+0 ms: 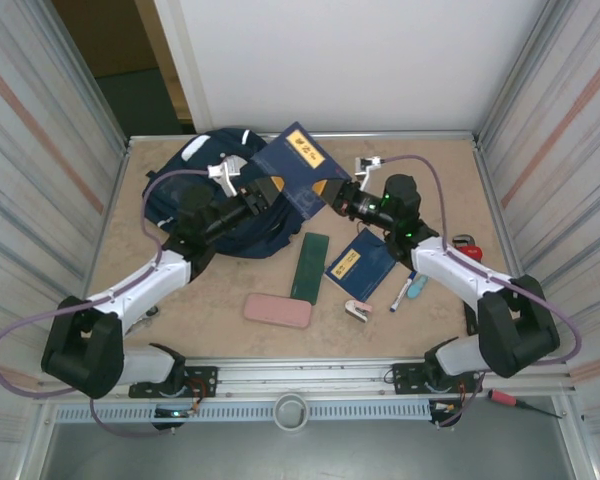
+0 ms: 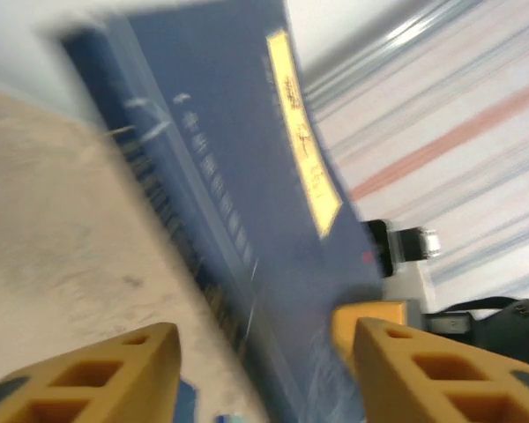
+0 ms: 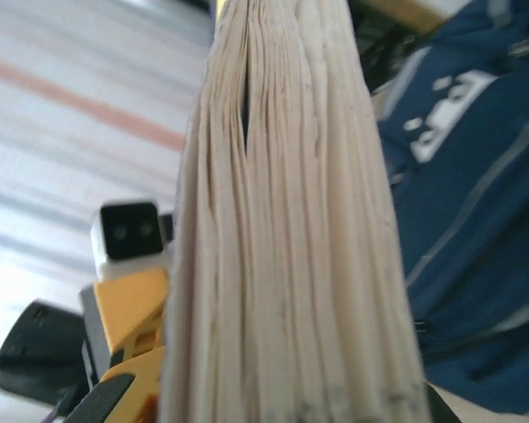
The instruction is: Pack books, pencil case, and school supplies into a backpack
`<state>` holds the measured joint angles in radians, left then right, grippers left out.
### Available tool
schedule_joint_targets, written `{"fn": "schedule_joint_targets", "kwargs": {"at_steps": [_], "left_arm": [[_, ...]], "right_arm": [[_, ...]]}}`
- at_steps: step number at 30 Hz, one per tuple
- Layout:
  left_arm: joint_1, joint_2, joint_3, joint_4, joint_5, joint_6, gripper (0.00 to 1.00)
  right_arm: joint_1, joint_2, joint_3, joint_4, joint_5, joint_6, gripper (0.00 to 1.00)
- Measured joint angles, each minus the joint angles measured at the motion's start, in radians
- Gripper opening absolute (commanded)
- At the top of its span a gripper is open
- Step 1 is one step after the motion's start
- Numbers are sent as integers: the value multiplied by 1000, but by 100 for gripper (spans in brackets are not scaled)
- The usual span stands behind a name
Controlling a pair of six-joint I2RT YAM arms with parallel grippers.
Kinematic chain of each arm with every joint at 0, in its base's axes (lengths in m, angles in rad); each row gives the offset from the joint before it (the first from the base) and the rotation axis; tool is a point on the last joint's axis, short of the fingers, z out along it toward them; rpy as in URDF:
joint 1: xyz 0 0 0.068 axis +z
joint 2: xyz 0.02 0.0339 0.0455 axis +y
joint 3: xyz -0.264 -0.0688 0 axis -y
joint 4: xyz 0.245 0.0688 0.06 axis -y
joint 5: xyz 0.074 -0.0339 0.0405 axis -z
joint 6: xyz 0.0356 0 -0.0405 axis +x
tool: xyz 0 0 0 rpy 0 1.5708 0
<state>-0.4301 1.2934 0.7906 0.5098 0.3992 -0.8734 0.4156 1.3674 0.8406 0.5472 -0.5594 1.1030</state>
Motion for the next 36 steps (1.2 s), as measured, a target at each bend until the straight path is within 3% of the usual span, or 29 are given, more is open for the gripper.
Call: {"fn": "schedule_joint_targets", "kwargs": {"at_steps": [5, 8, 12, 17, 19, 26, 35, 36], "left_arm": [[45, 33, 153, -402, -185, 317, 81], [49, 141, 304, -573, -292, 543, 83], [43, 342, 476, -745, -377, 792, 85], [5, 547, 614, -917, -439, 976, 81], [-8, 615, 669, -971, -462, 1014, 76], [-17, 752, 788, -1066, -554, 1078, 40], [-11, 732, 796, -1074, -512, 1072, 0], [-2, 708, 784, -1066, -486, 1063, 0]], "right_arm": [[-202, -120, -13, -214, 22, -72, 0], [-285, -184, -16, -317, 28, -125, 0], [-342, -224, -42, -385, 9, -164, 0], [-352, -224, -73, -445, 5, -185, 0], [-352, -224, -81, -460, 2, -196, 0], [-352, -225, -101, -484, -10, -202, 0], [-332, -245, -111, -535, 0, -246, 0], [-320, -245, -109, -552, 5, -254, 0]]}}
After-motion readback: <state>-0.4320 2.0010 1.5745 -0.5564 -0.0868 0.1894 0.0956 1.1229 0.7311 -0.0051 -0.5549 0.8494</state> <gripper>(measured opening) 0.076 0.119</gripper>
